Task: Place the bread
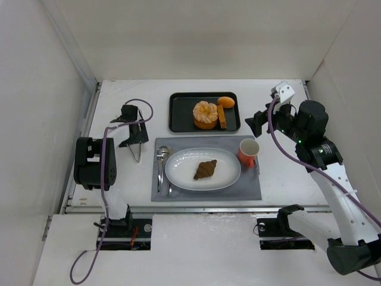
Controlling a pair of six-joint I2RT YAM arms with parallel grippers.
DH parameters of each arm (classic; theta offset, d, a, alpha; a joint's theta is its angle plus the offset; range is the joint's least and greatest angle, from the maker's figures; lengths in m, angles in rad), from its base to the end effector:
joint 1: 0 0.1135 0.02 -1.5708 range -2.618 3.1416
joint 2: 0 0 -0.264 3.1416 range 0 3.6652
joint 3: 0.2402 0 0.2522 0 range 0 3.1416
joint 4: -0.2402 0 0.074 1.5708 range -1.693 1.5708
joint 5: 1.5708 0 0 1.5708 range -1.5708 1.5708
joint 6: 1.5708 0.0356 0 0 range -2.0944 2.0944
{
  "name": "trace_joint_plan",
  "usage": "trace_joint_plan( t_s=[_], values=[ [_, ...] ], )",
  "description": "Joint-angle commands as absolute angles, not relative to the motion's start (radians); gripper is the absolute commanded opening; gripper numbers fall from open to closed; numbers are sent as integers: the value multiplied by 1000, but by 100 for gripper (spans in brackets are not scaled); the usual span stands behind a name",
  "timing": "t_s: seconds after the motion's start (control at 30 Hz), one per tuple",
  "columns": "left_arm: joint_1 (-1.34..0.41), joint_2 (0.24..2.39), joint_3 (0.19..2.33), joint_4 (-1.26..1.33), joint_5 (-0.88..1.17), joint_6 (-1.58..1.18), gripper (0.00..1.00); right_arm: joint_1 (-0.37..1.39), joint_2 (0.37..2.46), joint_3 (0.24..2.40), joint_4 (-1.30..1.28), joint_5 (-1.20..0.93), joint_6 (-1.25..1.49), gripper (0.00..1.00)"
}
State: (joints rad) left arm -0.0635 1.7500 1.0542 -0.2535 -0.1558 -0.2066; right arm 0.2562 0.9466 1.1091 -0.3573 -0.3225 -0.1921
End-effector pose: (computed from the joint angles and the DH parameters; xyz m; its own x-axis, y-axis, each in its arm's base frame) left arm 0.3567 -0.0171 0.1735 -0.7885 -0.1529 -0.5958 -0.1933 0.9811 0.0040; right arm 0.1940 0.0625 0.4057 -0.0805 -0.2083 -0.9748 -0.5669 0.8139 -0.1271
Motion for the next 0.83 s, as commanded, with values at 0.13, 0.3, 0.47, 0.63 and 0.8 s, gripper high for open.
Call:
trace_joint_plan(
  t_s=[0.13, 0.3, 0.47, 0.63, 0.8],
  values=[
    [-57, 1729, 1086, -282, -138, -196, 92, 255, 937, 1109, -304, -336, -202, 100],
    [-57, 1483, 1036, -273, -126, -219, 100, 255, 946, 1109, -304, -327, -202, 100],
    [-112, 1186, 964, -175, -40, -207, 100, 255, 976, 1129, -299, -260, -170, 100],
    [-184, 984, 836, -40, 118, -163, 100, 255, 965, 1108, -203, -19, 50, 100],
    [-236, 974, 827, -49, 130, -152, 100, 255, 996, 1118, -198, 52, 3, 100]
  ],
)
